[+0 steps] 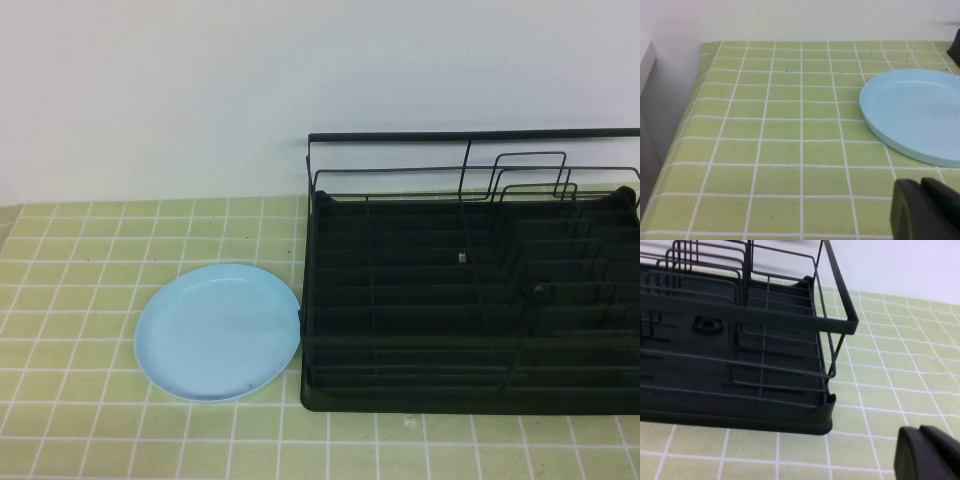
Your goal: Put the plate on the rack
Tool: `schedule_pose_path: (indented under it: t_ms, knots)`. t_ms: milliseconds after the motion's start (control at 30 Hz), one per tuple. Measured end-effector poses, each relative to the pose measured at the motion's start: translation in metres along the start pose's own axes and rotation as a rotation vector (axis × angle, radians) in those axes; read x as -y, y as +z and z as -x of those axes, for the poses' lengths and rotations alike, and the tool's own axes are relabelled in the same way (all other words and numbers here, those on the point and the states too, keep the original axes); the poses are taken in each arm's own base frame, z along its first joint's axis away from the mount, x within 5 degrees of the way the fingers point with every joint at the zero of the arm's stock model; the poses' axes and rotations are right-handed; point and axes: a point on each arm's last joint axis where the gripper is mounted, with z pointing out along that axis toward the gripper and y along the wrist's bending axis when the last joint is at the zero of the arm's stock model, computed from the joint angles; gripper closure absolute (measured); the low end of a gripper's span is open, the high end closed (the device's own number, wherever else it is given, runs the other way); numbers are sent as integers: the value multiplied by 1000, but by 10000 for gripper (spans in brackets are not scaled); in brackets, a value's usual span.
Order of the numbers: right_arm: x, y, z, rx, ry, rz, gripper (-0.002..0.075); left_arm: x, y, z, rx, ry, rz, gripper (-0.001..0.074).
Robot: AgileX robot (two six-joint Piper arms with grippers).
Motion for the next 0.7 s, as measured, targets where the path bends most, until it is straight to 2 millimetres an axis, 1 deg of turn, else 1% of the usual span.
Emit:
schedule_pose_path:
  t_ms: [367, 467, 700]
  knots:
    - [0, 0, 0, 0, 0, 0, 729, -1, 0, 0, 3, -2, 11, 735]
    - [0, 0, 0, 0, 0, 0, 729, -2, 0, 0, 5, 35, 38, 735]
    - [0, 0, 0, 0, 0, 0, 729, -2, 0, 0, 8, -3, 46, 735]
